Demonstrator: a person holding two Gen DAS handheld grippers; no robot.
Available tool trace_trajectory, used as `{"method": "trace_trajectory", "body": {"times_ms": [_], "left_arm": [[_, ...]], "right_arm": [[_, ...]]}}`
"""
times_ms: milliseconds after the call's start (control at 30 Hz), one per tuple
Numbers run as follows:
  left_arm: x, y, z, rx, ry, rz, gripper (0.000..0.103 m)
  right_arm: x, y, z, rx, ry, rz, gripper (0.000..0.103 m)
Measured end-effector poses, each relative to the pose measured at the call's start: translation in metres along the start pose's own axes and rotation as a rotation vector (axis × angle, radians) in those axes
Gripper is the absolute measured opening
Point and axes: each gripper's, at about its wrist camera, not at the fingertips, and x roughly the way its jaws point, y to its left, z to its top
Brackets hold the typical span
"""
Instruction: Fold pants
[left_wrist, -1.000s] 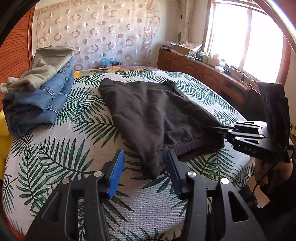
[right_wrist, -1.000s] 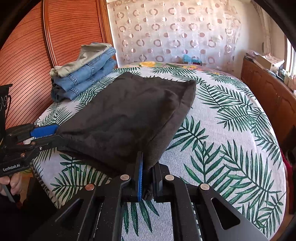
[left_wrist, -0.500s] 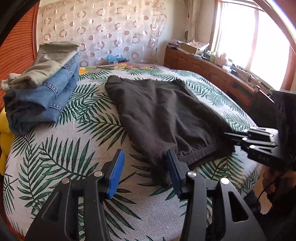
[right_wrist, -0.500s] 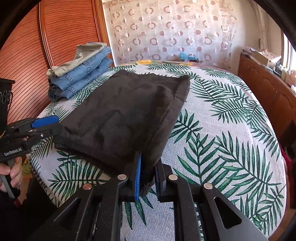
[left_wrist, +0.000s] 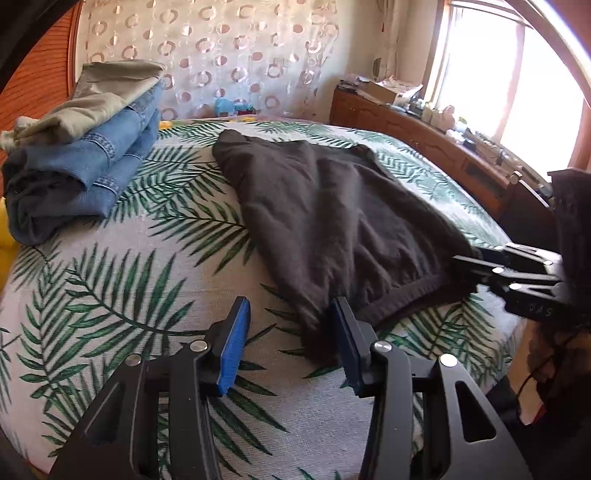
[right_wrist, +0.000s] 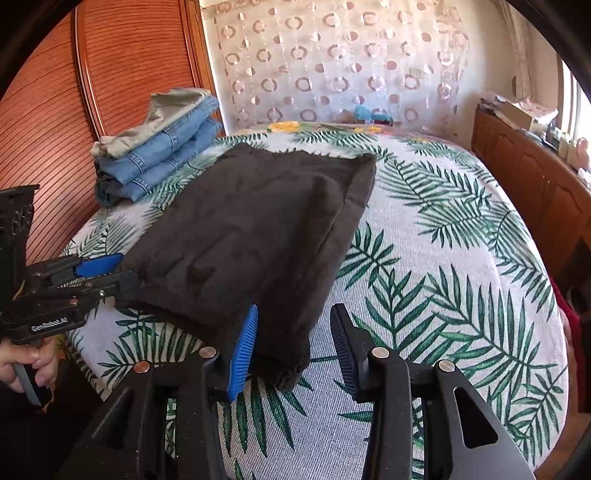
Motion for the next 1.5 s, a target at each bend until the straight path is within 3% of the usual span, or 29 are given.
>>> {"method": "trace_trajectory", "body": {"times_ms": [333,400,500,633,700,1133,1500], "left_arm": [[-0.001,-0.012,-0.002,0.001,0.006,-0.081,0.022],[-0.002,-0.015,-0.002,0.011,0.004,-0.088,0.014],[-0.004,-0.016,0.000,0.012,0.002,-0.084,0.010],[-0.013,-0.015,0.003,0.002,-0.012,-0.106,0.009],[-0.019,-0.016,0.005,0.004,-0.027,-0.113,0.009],[-0.060,-0.022,0.020,0.022,-0.123,-0.145,0.009],[-0.085,-0.039,0.030,0.097,-0.176,-0.120,0.009]], "right_arm": [[0.004,0.006,0.000,-0.014,0.005,0.015,0.042],[0.005,0.010,0.000,-0.028,0.007,0.009,0.042],[0.005,0.014,0.000,-0.057,0.016,0.026,0.032],[0.005,0.013,0.001,-0.057,0.015,0.043,0.013],[0.003,0.008,0.002,-0.050,0.010,0.052,0.010],[-0.044,0.001,-0.001,-0.029,-0.092,0.113,0.008],[-0.078,-0.002,-0.004,-0.036,-0.156,0.125,0.008]]}}
